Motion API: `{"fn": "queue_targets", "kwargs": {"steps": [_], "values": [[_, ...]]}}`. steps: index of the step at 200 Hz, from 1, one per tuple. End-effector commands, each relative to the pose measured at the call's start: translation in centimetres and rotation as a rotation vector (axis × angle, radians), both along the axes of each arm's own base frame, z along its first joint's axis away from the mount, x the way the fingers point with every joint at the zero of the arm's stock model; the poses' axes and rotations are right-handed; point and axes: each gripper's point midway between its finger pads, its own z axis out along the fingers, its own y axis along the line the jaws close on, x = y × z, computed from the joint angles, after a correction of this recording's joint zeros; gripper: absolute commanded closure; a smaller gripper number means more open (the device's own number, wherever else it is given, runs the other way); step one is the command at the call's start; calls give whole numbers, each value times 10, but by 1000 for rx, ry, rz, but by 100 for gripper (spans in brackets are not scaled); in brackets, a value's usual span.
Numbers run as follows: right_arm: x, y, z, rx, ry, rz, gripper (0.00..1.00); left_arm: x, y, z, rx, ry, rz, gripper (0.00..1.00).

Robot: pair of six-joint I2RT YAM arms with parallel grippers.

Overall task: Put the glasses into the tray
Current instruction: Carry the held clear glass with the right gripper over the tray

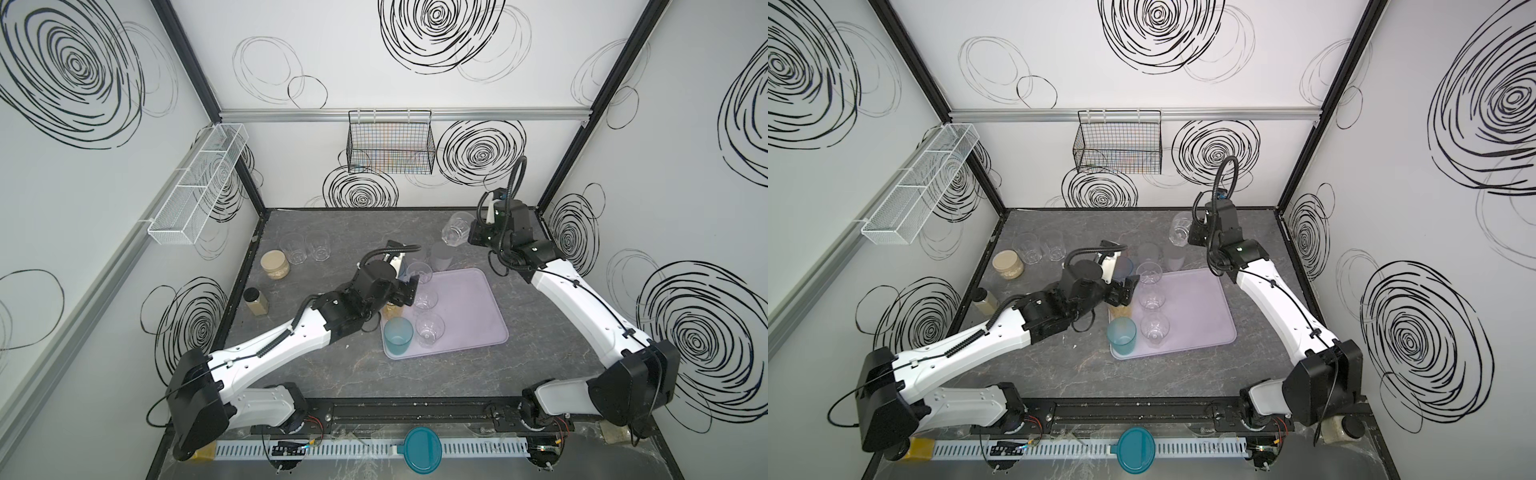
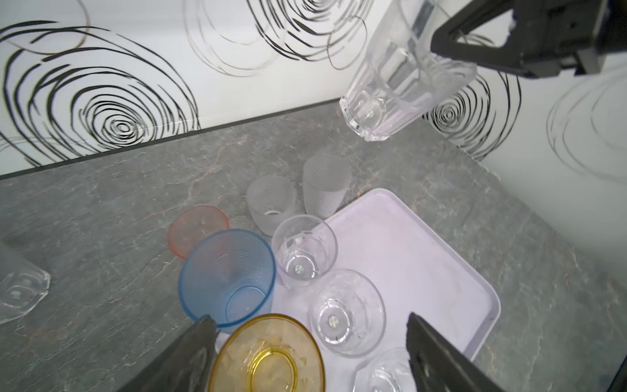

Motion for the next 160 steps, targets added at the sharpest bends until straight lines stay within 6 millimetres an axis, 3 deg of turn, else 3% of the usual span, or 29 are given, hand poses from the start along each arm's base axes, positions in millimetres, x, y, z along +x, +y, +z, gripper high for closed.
{"fn": "queue_targets", "kwargs": {"steps": [1,38,74,160], "values": [[-19,-11,-21,-19,48,-18,90,-6,-22,16,20,-77,-54,8],[-43,-20,-79,-59,172,-32,90,-21,-43,-14,13,-10,-135,8],[-49,-15,-109,-71,231,-18,90,-23,-46,-33,31,37,-153,7],[-16,-1,-161,-147,389,-31,91,2,4,-25,-24,39,-18,6]]}}
